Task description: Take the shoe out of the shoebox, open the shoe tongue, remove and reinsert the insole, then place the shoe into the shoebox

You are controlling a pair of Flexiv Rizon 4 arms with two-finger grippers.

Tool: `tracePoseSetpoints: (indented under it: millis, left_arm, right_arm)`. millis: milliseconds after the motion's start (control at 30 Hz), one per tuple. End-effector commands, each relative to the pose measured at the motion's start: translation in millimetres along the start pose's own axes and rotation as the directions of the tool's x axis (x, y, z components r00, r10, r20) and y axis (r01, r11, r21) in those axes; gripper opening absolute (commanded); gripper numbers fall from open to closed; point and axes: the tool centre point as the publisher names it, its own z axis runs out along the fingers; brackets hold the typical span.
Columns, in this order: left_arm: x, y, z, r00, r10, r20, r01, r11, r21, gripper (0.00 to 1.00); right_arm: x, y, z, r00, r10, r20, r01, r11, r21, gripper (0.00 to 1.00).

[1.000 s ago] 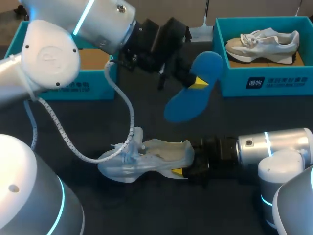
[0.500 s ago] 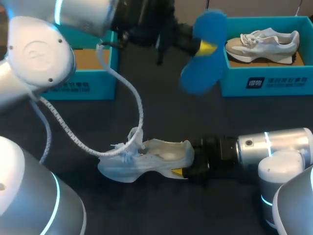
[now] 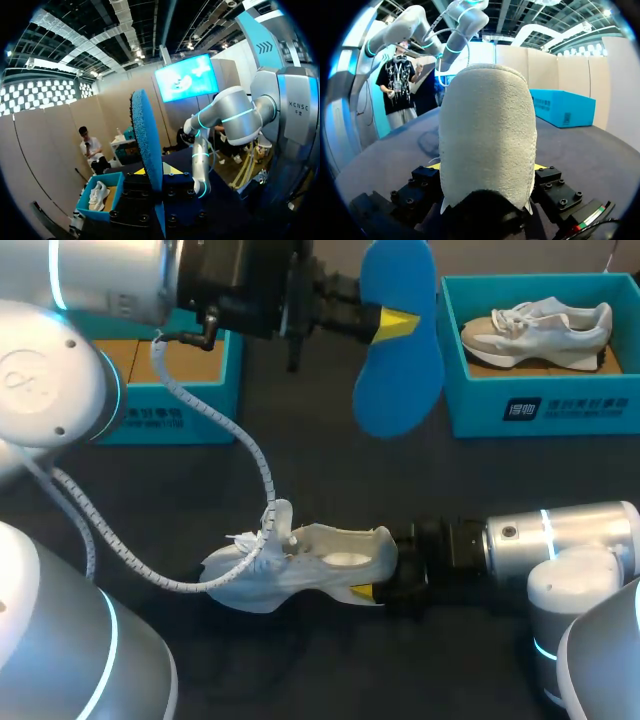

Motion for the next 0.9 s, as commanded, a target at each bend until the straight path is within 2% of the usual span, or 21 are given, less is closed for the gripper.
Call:
tracePoseSetpoints:
  millis: [33,133,267,333,433,467,533,833,900]
  left_arm:
    - [2.1,3,-1,1.0,0.001,0.003,-0.001,1.0,0.004,0.0]
    - [14.2,-6,-7,1.0,-0.009,0.014,0.008,0.999,0.049,0.0]
    - [23.0,-28,-24,1.0,-0.01,-0.02,0.011,0.998,0.063,0.0]
    - [26.5,-37,-33,1.0,0.009,-0.019,-0.009,0.999,0.037,0.0]
    - [31.5,-46,-47,1.0,-0.003,-0.009,0.004,0.997,0.078,0.0]
    - [32.2,-46,-50,1.0,-0.008,-0.001,0.008,0.997,0.08,0.0]
    - [34.0,-47,-62,0.998,-0.057,0.004,0.055,0.987,0.151,0.0]
    - [34.0,-47,-62,0.998,-0.057,0.004,0.055,0.987,0.151,0.0]
    - [39.5,-40,-58,0.997,-0.075,-0.004,0.075,0.985,0.154,0.0]
  right_arm:
    - [0.3,2.3,1,1.0,0.001,0.0,-0.001,1.0,0.006,0.0]
    - [0.3,2.3,1,1.0,0.001,0.0,-0.001,1.0,0.006,0.0]
    - [0.3,2.3,1,1.0,0.001,0.0,-0.001,1.0,0.006,0.0]
    - [0.3,2.3,1,1.0,0.001,0.0,-0.001,1.0,0.006,0.0]
    - [0.3,2.3,1,1.0,0.001,0.0,-0.001,1.0,0.006,0.0]
    - [0.3,2.3,1,1.0,0.001,0.0,-0.001,1.0,0.006,0.0]
    - [0.3,2.3,1,1.0,0.001,0.0,-0.001,1.0,0.006,0.0]
    - [0.3,2.3,1,1.0,0.001,0.0,-0.001,1.0,0.006,0.0]
    - [0.3,2.3,1,1.0,0.001,0.0,-0.001,1.0,0.006,0.0]
